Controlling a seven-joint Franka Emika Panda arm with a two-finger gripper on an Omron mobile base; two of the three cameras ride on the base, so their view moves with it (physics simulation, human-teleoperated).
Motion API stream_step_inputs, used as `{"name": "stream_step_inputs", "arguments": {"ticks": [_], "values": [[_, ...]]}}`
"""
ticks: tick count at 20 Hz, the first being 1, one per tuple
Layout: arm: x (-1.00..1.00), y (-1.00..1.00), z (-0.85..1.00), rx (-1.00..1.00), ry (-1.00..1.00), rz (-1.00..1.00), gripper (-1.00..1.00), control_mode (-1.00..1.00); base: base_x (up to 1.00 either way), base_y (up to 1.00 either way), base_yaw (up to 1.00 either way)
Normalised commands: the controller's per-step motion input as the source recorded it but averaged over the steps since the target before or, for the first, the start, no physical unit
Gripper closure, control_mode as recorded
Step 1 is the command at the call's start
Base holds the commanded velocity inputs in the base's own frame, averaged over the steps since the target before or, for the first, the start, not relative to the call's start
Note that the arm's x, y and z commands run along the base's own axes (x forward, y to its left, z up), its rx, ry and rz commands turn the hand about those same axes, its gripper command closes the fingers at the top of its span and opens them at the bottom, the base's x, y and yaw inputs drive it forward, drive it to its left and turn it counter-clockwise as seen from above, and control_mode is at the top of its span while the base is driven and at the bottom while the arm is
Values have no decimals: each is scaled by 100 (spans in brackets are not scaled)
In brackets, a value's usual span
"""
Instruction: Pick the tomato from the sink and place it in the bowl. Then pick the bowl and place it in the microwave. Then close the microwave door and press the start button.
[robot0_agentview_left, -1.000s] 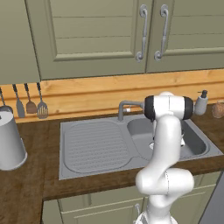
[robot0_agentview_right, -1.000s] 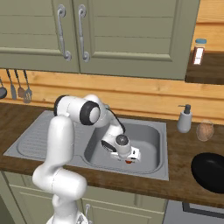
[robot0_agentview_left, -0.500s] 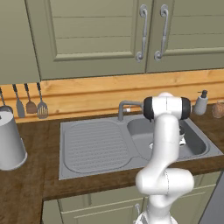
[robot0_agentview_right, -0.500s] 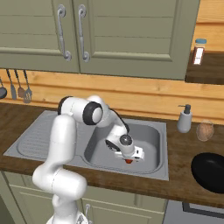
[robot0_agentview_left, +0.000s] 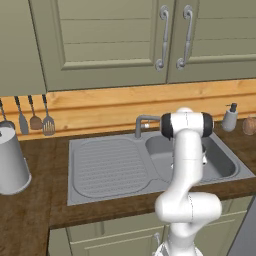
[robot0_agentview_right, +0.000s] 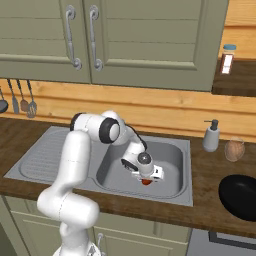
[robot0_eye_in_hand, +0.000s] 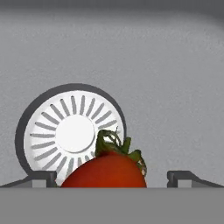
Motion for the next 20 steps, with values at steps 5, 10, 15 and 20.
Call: {"name": "stream_step_inputs", "arguments": {"ticks": [5,10,15,20], "values": [[18,0,-22,0,0,2,-100,-100,0,0,0],[1,0,-4,0,1,1,-100,-100,0,0,0],[0,0,0,0,0,0,-100,-100,0,0,0],[0,0,0,0,0,0,100,-100,0,0,0]]}}
